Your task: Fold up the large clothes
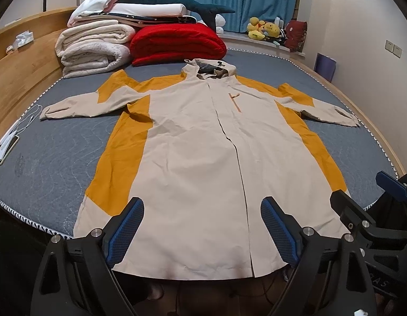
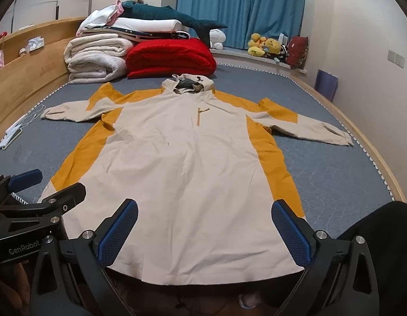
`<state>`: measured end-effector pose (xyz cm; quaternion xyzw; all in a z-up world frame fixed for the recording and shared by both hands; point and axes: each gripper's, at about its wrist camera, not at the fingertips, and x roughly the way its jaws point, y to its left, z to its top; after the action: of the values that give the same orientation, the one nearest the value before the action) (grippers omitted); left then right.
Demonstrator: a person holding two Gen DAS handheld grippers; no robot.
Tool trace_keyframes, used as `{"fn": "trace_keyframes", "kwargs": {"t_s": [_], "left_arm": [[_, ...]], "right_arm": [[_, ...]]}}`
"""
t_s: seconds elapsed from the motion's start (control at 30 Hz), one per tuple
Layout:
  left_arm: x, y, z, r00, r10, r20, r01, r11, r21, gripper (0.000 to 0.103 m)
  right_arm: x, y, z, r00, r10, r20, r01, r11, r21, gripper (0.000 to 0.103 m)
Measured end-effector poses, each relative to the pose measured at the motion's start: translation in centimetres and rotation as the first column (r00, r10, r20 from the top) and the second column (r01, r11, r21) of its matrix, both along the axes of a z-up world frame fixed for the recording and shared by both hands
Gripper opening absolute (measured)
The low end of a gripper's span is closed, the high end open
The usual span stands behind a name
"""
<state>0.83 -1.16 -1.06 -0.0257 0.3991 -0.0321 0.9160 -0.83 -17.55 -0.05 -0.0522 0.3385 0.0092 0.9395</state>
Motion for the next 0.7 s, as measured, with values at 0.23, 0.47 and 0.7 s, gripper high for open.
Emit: {"fn": "trace_keyframes", "kwargs": {"t_s": [0.23,0.47,0.7], "left_arm": [[0.02,-0.12,0.07,1.0,-0.008,-0.004,0.008,1.0,-0.004,0.088],[0.01,-0.1,0.04,1.0,-0.003,-0.011,0.003,1.0,-0.008,0.088],[0.13,-0.1,0.16,1.0,-0.007,-0.013,0.007,1.0,-0.01,0.088]], "right_arm": [[0.04,-0.12,0.13,1.0,-0.007,-0.008,0.007,1.0,-0.003,0.096],[0.14,-0.1,0.01,1.0,-0.005,-0.018,0.005,1.0,0.001,0.094],[0.31,-0.06,-0.37,0.999,-0.003,-0.032,0.004,1.0,0.006,0.094]]}}
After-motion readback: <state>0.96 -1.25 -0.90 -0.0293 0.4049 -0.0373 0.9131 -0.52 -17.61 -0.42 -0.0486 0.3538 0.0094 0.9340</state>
